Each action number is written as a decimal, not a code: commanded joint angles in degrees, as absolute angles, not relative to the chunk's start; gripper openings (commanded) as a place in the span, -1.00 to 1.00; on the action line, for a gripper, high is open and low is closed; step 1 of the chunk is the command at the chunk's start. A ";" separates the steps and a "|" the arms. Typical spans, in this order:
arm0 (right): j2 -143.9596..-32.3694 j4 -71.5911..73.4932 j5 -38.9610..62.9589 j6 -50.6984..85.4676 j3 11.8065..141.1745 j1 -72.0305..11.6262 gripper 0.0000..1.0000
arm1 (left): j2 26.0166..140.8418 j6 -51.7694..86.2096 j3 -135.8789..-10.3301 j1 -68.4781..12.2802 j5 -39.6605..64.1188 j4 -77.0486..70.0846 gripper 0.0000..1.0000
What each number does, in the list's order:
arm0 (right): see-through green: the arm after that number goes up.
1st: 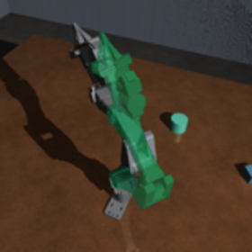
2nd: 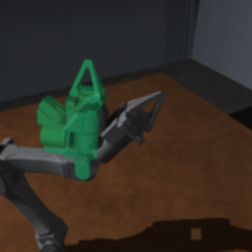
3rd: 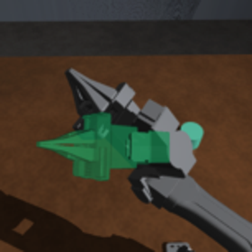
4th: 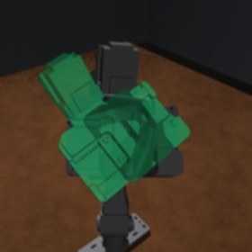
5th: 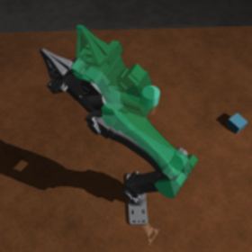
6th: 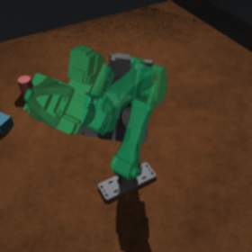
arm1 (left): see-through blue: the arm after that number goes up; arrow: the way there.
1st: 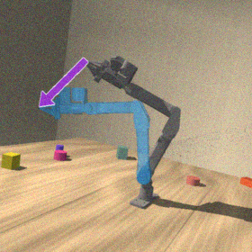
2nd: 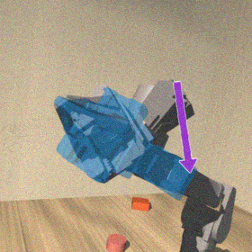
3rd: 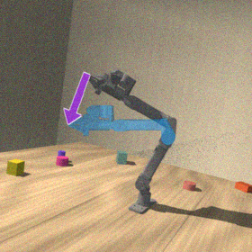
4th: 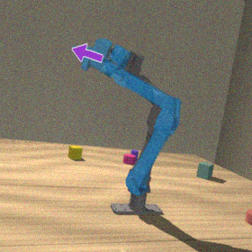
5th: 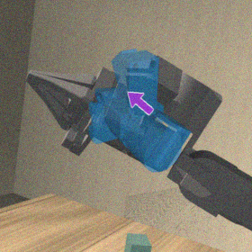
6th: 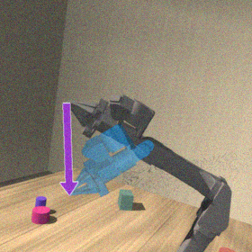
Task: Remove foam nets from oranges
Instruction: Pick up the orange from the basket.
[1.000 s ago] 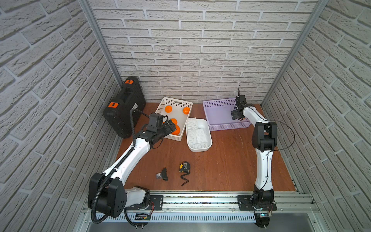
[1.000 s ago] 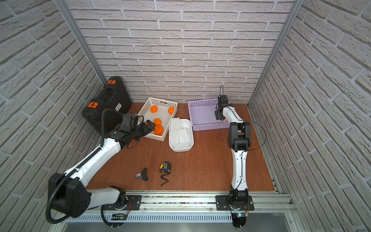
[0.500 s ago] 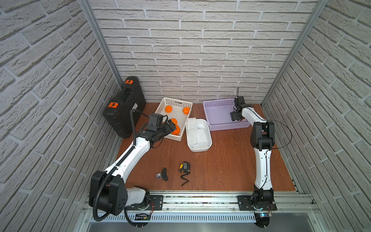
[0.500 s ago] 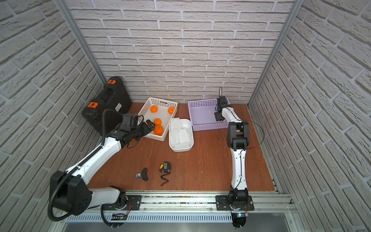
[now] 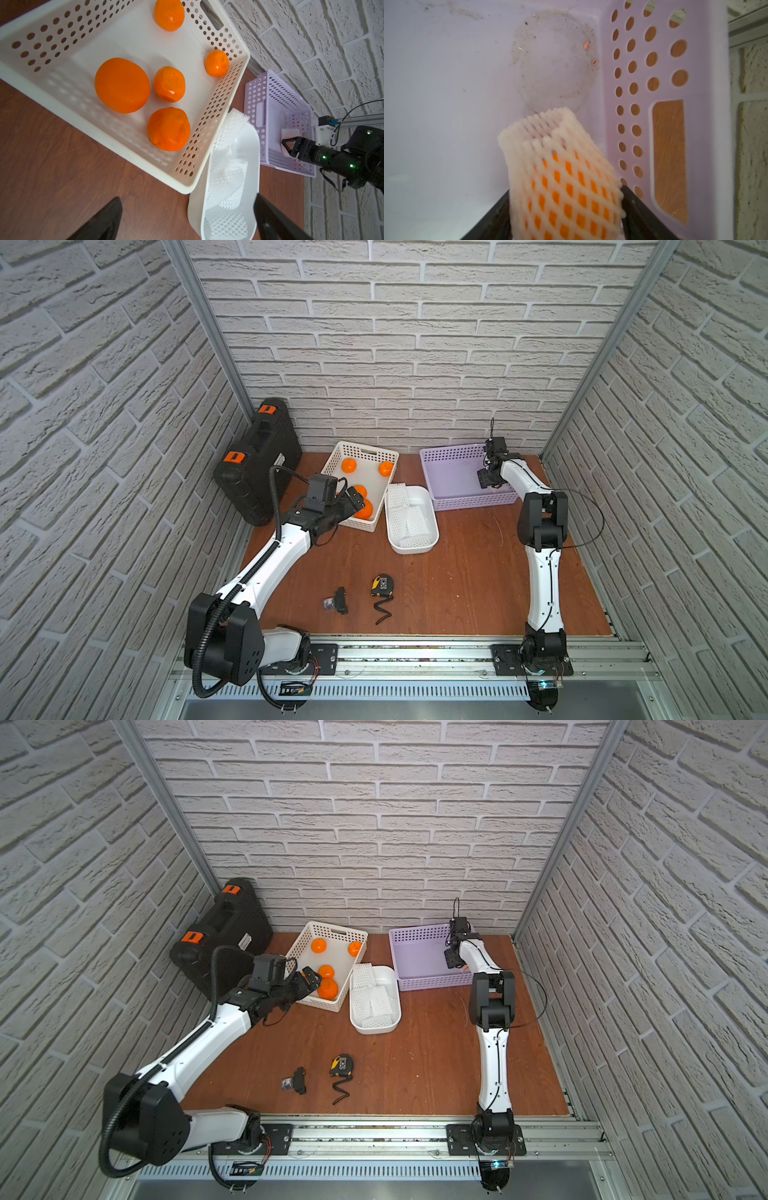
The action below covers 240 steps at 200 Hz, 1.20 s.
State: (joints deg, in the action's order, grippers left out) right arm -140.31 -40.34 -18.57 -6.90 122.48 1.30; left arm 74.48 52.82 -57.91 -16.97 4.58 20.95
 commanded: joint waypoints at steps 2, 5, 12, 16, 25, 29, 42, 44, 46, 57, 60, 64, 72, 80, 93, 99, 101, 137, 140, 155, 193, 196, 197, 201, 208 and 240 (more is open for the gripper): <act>-141.67 -42.27 -17.15 -7.03 123.58 1.11 0.58 | 74.67 53.40 -58.63 -16.48 5.27 18.59 0.97; -141.68 -42.33 -17.11 -7.01 123.70 1.12 0.61 | 74.72 53.41 -58.67 -16.44 5.35 18.58 0.97; -141.76 -42.43 -17.08 -6.99 123.75 1.14 0.67 | 74.75 53.43 -58.62 -16.46 5.45 18.63 0.97; -141.85 -42.45 -17.13 -7.02 123.88 1.14 0.69 | 74.76 53.42 -58.62 -16.48 5.41 18.56 0.97; -142.09 -42.70 -16.98 -6.99 124.28 1.10 0.74 | 74.81 53.44 -58.62 -16.42 5.54 18.42 0.96; -142.25 -42.91 -16.91 -7.03 124.51 1.10 0.76 | 74.85 53.48 -58.67 -16.41 5.58 18.38 0.97; -142.84 -43.81 -16.76 -6.88 125.51 1.11 0.80 | 74.95 53.51 -58.62 -16.39 5.62 18.36 0.97; -143.00 -43.96 -16.85 -6.86 125.64 1.13 0.80 | 74.97 53.50 -58.62 -16.45 5.62 18.32 0.97; -143.07 -44.06 -16.85 -6.86 125.80 1.14 0.81 | 74.90 53.50 -58.62 -16.44 5.62 18.29 0.97; -143.42 -44.63 -16.66 -6.68 126.36 1.07 0.82 | 74.87 53.53 -58.67 -16.43 5.72 18.24 0.97; -143.43 -44.65 -16.49 -6.72 126.49 1.11 0.81 | 74.93 53.53 -58.63 -16.42 5.70 18.29 0.96; -143.44 -44.73 -16.38 -6.69 126.48 1.10 0.79 | 74.93 53.52 -58.62 -16.43 5.71 18.24 0.97; -143.46 -44.76 -16.12 -6.68 126.51 1.12 0.75 | 74.93 53.52 -58.62 -16.42 5.80 18.21 0.97; -143.48 -44.74 -15.92 -6.60 126.69 1.09 0.70 | 75.01 53.57 -58.62 -16.40 5.80 18.27 0.97; -143.59 -45.02 -15.49 -6.24 126.92 1.23 0.62 | 74.96 53.61 -58.69 -16.44 5.80 18.25 0.97; -143.60 -45.00 -15.39 -6.16 127.03 1.22 0.59 | 74.95 53.61 -58.62 -16.40 5.80 18.28 0.97; -143.57 -45.00 -15.34 -6.07 127.01 1.18 0.58 | 74.97 53.57 -58.62 -16.43 5.80 18.21 0.97; -142.84 -44.53 -13.66 -5.47 126.87 1.23 0.35 | 75.14 53.55 -58.62 -16.43 5.89 18.04 0.97; -142.70 -44.45 -13.58 -5.39 126.80 1.23 0.34 | 75.08 53.55 -58.67 -16.42 5.89 18.02 0.97; -141.83 -43.84 -12.95 -4.97 126.38 1.22 0.26 | 75.10 53.60 -58.62 -16.37 5.98 17.98 0.97; -136.94 -40.77 -9.99 -2.88 123.02 1.23 0.25 | 75.07 53.56 -58.65 -16.43 6.63 17.36 0.97; -136.50 -40.49 -9.68 -2.71 122.65 1.23 0.25 | 75.09 53.61 -58.61 -16.44 6.67 17.30 0.97; -136.36 -40.42 -9.58 -2.59 122.54 1.19 0.25 | 75.03 53.61 -58.57 -16.39 6.76 17.26 0.97; -135.68 -39.92 -9.15 -2.36 122.14 1.23 0.25 | 75.03 53.61 -58.54 -16.43 6.94 17.11 0.97; -134.64 -39.37 -8.55 -1.91 121.60 1.19 0.25 | 74.93 53.58 -58.46 -16.47 7.19 16.87 0.96; -131.30 -39.13 -6.02 -0.21 121.03 1.19 0.25 | 74.51 53.61 -58.02 -16.44 9.02 15.07 0.96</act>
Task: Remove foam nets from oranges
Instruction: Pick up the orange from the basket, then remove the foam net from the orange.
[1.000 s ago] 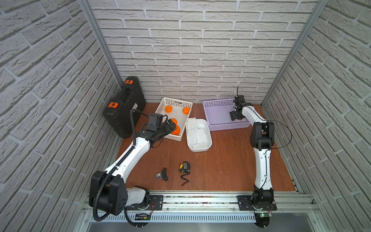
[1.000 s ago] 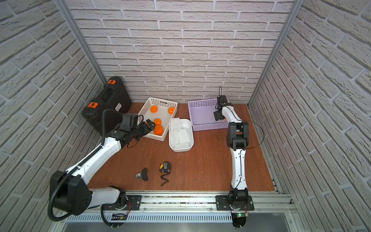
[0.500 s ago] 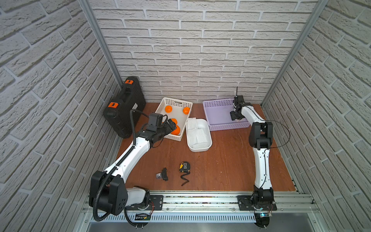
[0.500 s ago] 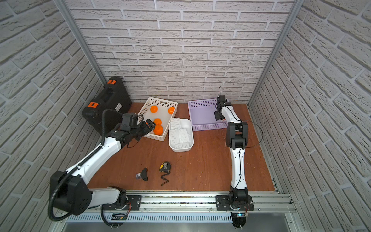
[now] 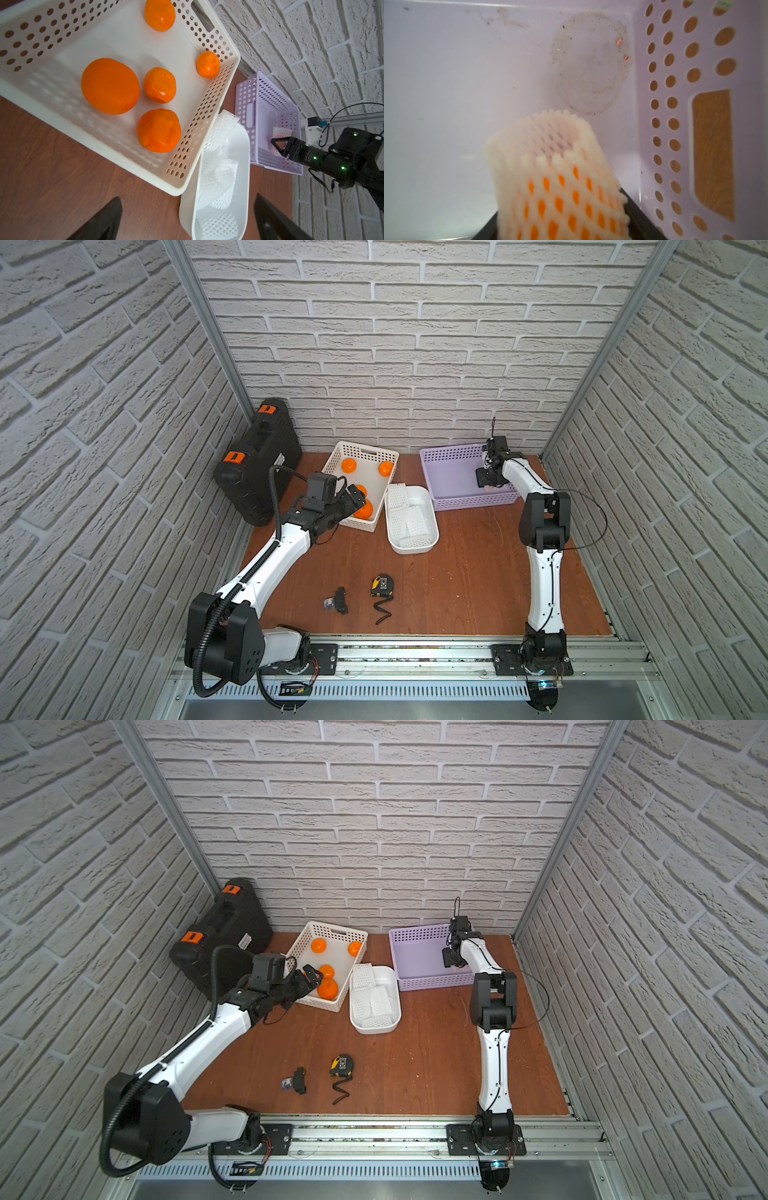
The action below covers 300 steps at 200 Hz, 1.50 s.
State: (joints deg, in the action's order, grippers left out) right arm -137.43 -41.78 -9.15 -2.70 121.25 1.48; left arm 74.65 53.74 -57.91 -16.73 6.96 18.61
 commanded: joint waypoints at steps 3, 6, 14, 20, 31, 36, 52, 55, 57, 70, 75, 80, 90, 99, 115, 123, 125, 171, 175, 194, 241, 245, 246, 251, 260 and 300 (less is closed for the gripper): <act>-131.04 -39.25 -5.92 -0.10 121.14 1.21 0.25 | 74.46 53.60 -57.94 -16.44 9.19 14.91 0.97; -130.90 -39.39 -5.78 -0.01 121.26 1.22 0.25 | 74.45 53.68 -57.89 -16.44 9.37 14.72 0.97; -130.46 -40.06 -5.66 0.24 121.59 1.21 0.25 | 74.29 53.77 -57.75 -16.52 9.86 14.22 0.97; -130.15 -40.68 -5.41 0.42 122.03 1.23 0.24 | 74.24 53.83 -57.60 -16.52 10.22 13.86 0.97; -129.20 -41.62 -4.59 0.53 122.29 1.19 0.24 | 74.09 53.95 -57.40 -16.70 11.16 12.71 0.97; -128.64 -41.99 -4.14 0.53 122.19 1.23 0.24 | 74.10 54.09 -57.24 -16.83 11.61 12.28 0.96; -126.30 -43.34 -1.24 0.28 121.73 1.18 0.24 | 73.98 54.72 -56.72 -17.11 13.61 10.17 0.96; -125.82 -43.68 -0.57 0.32 121.56 1.09 0.24 | 74.07 54.94 -56.63 -17.18 14.20 9.57 0.97; -125.43 -43.79 -0.23 0.39 121.45 1.09 0.24 | 74.02 55.09 -56.59 -17.21 14.56 9.22 0.97; -122.52 -44.38 0.89 1.13 119.62 0.79 0.24 | 74.00 55.99 -56.14 -17.56 16.93 6.78 0.97; -121.24 -44.34 1.13 1.22 118.46 0.58 0.24 | 73.94 56.42 -55.85 -17.79 17.99 5.66 0.97; -119.69 -44.17 1.31 1.23 117.19 0.27 0.24 | 73.98 56.95 -55.59 -18.02 18.95 4.36 0.97; -116.72 -43.58 1.76 1.40 114.39 -0.32 0.24 | 74.08 58.07 -55.09 -18.59 20.98 2.10 0.97; -114.08 -43.34 2.24 1.66 111.87 -1.16 0.23 | 74.34 59.20 -55.06 -19.00 22.83 0.53 0.96; -109.47 -44.54 2.94 1.69 108.91 -3.42 0.23 | 74.92 60.74 -55.55 -19.98 26.08 -1.32 0.97; -107.67 -45.33 3.52 1.54 107.61 -4.80 0.23 | 75.45 61.75 -55.70 -20.43 27.84 -2.15 0.97; -107.18 -45.52 3.69 1.51 107.32 -5.24 0.23 | 75.60 62.11 -55.76 -20.55 28.34 -2.41 0.97; -98.02 -51.04 5.45 0.64 101.67 -15.28 0.23 | 76.77 67.41 -55.73 -24.46 35.04 -8.34 0.97; -97.48 -51.49 5.37 0.70 101.45 -16.20 0.23 | 76.68 67.76 -55.64 -24.85 35.42 -8.73 0.97; -96.21 -53.82 5.88 0.54 101.37 -20.65 0.23 | 76.49 70.24 -55.25 -26.37 37.40 -11.88 0.97; -96.33 -57.28 6.87 -0.33 102.90 -27.50 0.23 | 77.61 75.76 -54.88 -28.43 41.71 -17.31 0.97; -96.28 -57.39 7.07 -0.38 102.99 -27.69 0.23 | 77.68 76.04 -54.76 -28.48 41.75 -17.67 0.97; -96.22 -57.39 7.09 -0.41 103.00 -27.78 0.23 | 77.65 76.12 -54.67 -28.48 41.75 -17.71 0.97; -96.24 -57.39 7.38 -0.43 102.98 -28.04 0.23 | 77.71 76.36 -54.56 -28.65 41.75 -17.99 0.97; -96.14 -57.51 8.00 -0.65 103.17 -28.66 0.23 | 77.70 76.46 -54.57 -28.77 41.91 -18.04 0.96; -94.87 -58.21 11.21 -1.52 102.83 -30.10 0.23 | 78.24 76.38 -54.98 -28.96 42.27 -16.60 0.97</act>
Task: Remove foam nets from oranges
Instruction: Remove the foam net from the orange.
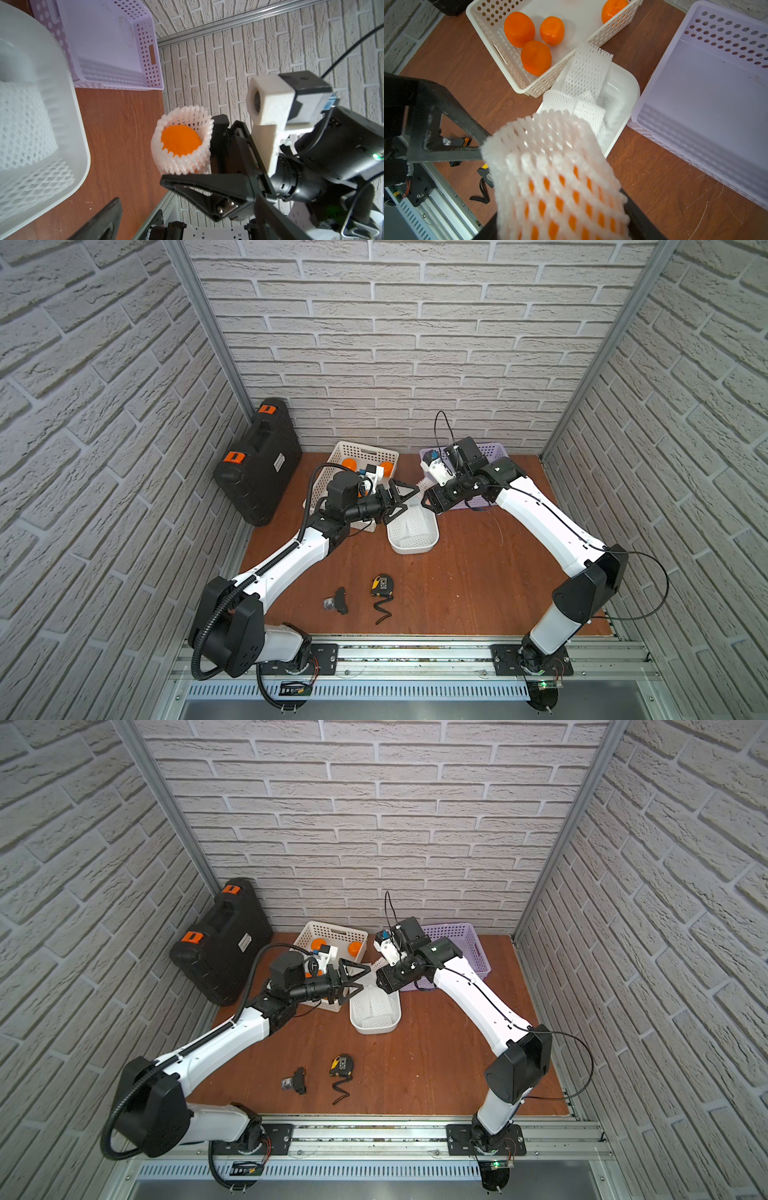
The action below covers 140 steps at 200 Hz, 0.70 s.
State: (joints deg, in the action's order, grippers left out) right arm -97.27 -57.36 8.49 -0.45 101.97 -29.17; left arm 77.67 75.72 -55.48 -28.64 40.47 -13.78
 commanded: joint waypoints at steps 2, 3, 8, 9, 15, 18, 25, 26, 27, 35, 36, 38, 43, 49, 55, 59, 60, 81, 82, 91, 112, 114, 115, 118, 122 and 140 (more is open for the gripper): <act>-94.82 -58.30 11.28 -1.61 102.94 -30.20 0.23 | 78.32 76.33 -55.01 -28.93 42.34 -16.50 0.97; -94.83 -58.37 11.27 -1.64 102.98 -30.17 0.23 | 78.31 76.31 -55.01 -28.97 42.35 -16.42 0.97; -94.79 -58.65 11.46 -1.87 102.92 -30.44 0.23 | 78.64 76.18 -55.17 -28.95 42.60 -16.08 0.97; -94.72 -58.68 11.53 -1.90 102.97 -30.47 0.23 | 78.69 76.19 -55.18 -28.93 42.66 -15.99 0.97; -94.66 -59.02 11.79 -2.22 102.99 -30.58 0.23 | 78.98 76.20 -55.41 -29.05 42.95 -15.70 0.97; -94.58 -59.17 11.94 -2.32 102.97 -30.66 0.23 | 79.13 76.20 -55.51 -29.03 43.21 -15.61 0.97; -94.41 -59.39 11.94 -2.52 103.07 -30.70 0.23 | 79.60 76.20 -55.74 -29.17 43.60 -15.33 0.96; -94.40 -59.40 11.95 -2.54 103.04 -30.68 0.23 | 79.66 76.20 -55.73 -29.18 43.64 -15.31 0.97; -94.40 -59.41 11.99 -2.54 103.02 -30.68 0.23 | 79.69 76.20 -55.77 -29.22 43.66 -15.21 0.96; -94.20 -59.58 12.11 -2.78 103.09 -30.80 0.23 | 80.06 75.76 -56.18 -29.50 43.99 -14.31 0.97; -94.17 -59.59 12.21 -2.80 103.05 -30.82 0.23 | 80.15 75.67 -56.22 -29.51 44.01 -14.14 0.97; -94.14 -59.66 12.35 -2.87 103.06 -30.80 0.23 | 80.24 75.43 -56.35 -29.68 44.03 -13.80 0.97; -94.07 -59.75 12.59 -3.06 103.08 -30.88 0.23 | 80.55 74.83 -56.77 -29.79 44.18 -12.45 0.97; -94.04 -59.89 12.88 -3.31 103.21 -31.01 0.23 | 80.84 74.27 -57.12 -30.13 44.41 -11.68 0.97; -94.02 -60.01 12.94 -3.49 103.30 -31.08 0.23 | 81.13 74.02 -57.30 -30.34 44.59 -11.33 0.97; -94.04 -60.10 12.90 -3.58 103.38 -31.24 0.23 | 81.26 74.00 -57.39 -30.47 44.77 -11.32 0.97; -94.09 -60.11 12.87 -3.64 103.41 -31.26 0.23 | 81.32 74.00 -57.39 -30.53 44.80 -11.37 0.97; -94.63 -61.24 13.17 -4.43 104.30 -31.89 0.23 | 81.72 74.05 -57.81 -31.03 45.82 -11.71 0.97; -94.64 -61.29 13.18 -4.46 104.31 -31.90 0.23 | 81.73 74.03 -57.86 -31.03 45.89 -11.70 0.96; -94.91 -61.59 13.19 -4.63 104.67 -32.16 0.23 | 81.88 74.06 -57.92 -31.12 46.30 -11.89 0.97; -95.60 -62.18 12.68 -5.00 105.39 -32.61 0.23 | 82.29 75.28 -57.79 -31.30 47.52 -13.74 0.97; -95.57 -62.22 12.64 -4.99 105.45 -32.65 0.23 | 82.36 75.42 -57.78 -31.31 47.65 -13.94 0.97; -95.60 -62.22 12.60 -5.00 105.46 -32.67 0.23 | 82.36 75.50 -57.76 -31.35 47.73 -14.04 0.97; -95.65 -62.23 12.62 -4.98 105.47 -32.76 0.23 | 82.46 75.69 -57.78 -31.36 47.91 -14.32 0.97; -95.79 -62.23 12.64 -5.08 105.55 -32.78 0.23 | 82.50 75.90 -57.76 -31.40 48.24 -14.67 0.97; -96.08 -62.29 12.48 -5.17 105.79 -32.77 0.23 | 82.84 76.80 -57.75 -31.76 49.42 -16.27 0.97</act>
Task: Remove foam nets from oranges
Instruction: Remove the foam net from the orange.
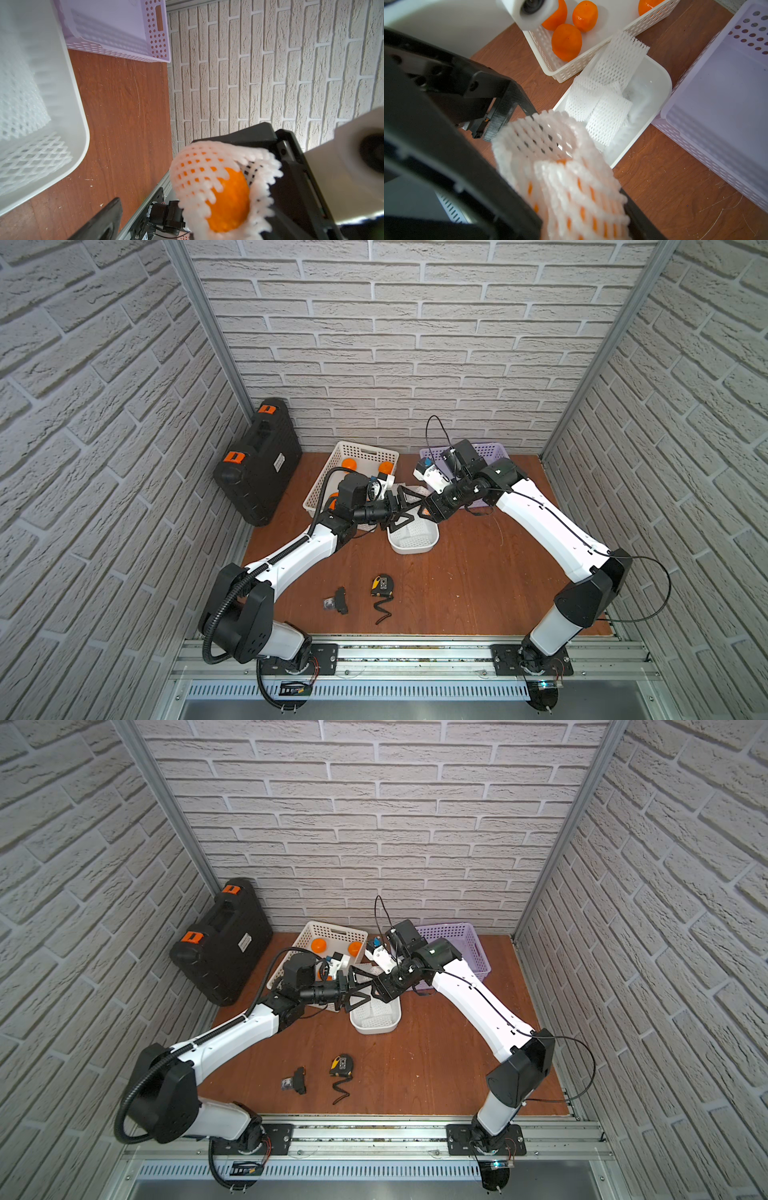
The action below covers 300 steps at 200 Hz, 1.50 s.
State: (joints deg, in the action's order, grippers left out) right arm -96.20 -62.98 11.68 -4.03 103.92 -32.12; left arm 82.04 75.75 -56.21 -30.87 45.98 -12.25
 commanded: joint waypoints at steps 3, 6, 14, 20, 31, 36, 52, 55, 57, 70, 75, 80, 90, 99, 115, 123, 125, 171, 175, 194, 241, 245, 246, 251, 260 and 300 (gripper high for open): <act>-96.22 -62.38 12.44 -5.18 105.82 -32.70 0.23 | 82.82 76.98 -57.74 -31.79 49.60 -16.42 0.97; -96.31 -62.44 12.46 -5.19 105.89 -32.77 0.23 | 82.91 76.99 -57.76 -31.85 49.71 -16.55 0.97; -96.42 -62.49 12.42 -5.19 105.99 -32.78 0.23 | 83.00 77.16 -57.85 -31.92 49.95 -16.74 0.97; -96.37 -62.49 12.34 -5.21 105.98 -32.76 0.23 | 83.06 77.25 -57.80 -32.06 50.09 -16.90 0.97; -96.20 -62.32 12.34 -5.24 105.89 -32.73 0.23 | 83.18 77.51 -57.67 -32.00 50.34 -17.58 0.97; -96.14 -62.23 12.33 -5.19 105.84 -32.73 0.23 | 83.21 77.68 -57.58 -32.04 50.40 -17.95 0.96; -96.05 -62.05 11.66 -5.23 105.69 -32.60 0.23 | 83.11 78.20 -57.54 -31.95 50.71 -18.97 0.97; -96.06 -62.12 11.52 -5.21 105.73 -32.61 0.23 | 83.14 78.25 -57.40 -31.95 50.79 -19.13 0.97; -96.06 -62.09 11.45 -5.19 105.80 -32.61 0.22 | 83.10 78.30 -57.46 -31.96 50.84 -19.22 0.97; -96.15 -62.52 11.68 -5.29 105.90 -32.59 0.23 | 83.20 79.00 -57.11 -31.93 51.13 -20.92 0.97; -96.11 -62.58 12.08 -5.40 105.91 -32.61 0.23 | 83.16 79.53 -56.89 -31.95 51.23 -21.96 0.97; -96.14 -62.57 12.79 -5.44 105.91 -32.61 0.23 | 83.21 80.19 -56.58 -31.95 51.32 -23.04 0.96; -95.82 -62.42 14.80 -5.68 105.83 -32.61 0.23 | 83.47 81.32 -56.28 -32.02 51.62 -24.69 0.97; -95.29 -61.87 15.82 -5.88 105.46 -32.68 0.23 | 83.87 81.64 -56.29 -32.06 51.84 -24.83 0.97; -94.49 -60.77 16.83 -6.13 104.77 -32.61 0.23 | 84.54 81.96 -56.43 -32.03 52.03 -24.82 0.95; -94.32 -60.61 17.66 -6.31 104.65 -32.61 0.23 | 84.75 82.24 -56.43 -32.02 52.12 -24.86 0.90; -94.38 -60.61 17.82 -6.26 104.67 -32.67 0.23 | 84.84 82.30 -56.43 -32.00 52.10 -24.85 0.88; -95.10 -60.93 17.85 -6.33 104.85 -32.75 0.23 | 85.31 82.42 -56.38 -32.19 52.37 -25.02 0.64; -95.16 -60.91 17.67 -6.23 104.89 -32.74 0.23 | 85.27 82.43 -56.34 -32.25 52.38 -25.11 0.64; -95.35 -60.58 17.48 -5.88 105.03 -32.78 0.24 | 85.67 82.76 -56.27 -32.44 52.88 -25.94 0.64; -96.50 -61.08 17.54 -5.58 106.84 -32.83 0.24 | 87.95 85.63 -55.90 -33.43 54.44 -29.10 0.26; -96.57 -61.17 17.53 -5.62 106.92 -32.81 0.24 | 87.97 85.76 -55.84 -33.47 54.49 -29.34 0.23; -96.58 -61.17 17.51 -5.62 106.94 -32.80 0.24 | 87.88 85.82 -55.83 -33.43 54.49 -29.39 0.22; -96.67 -61.37 17.42 -5.69 107.09 -32.86 0.24 | 87.98 85.95 -55.81 -33.40 54.49 -29.52 0.19; -96.83 -61.81 17.15 -5.84 107.30 -32.84 0.24 | 87.88 85.87 -55.81 -33.46 54.44 -29.49 0.18; -97.70 -63.21 16.42 -6.09 108.47 -32.85 0.27 | 87.55 86.50 -55.64 -33.34 54.25 -29.74 0.07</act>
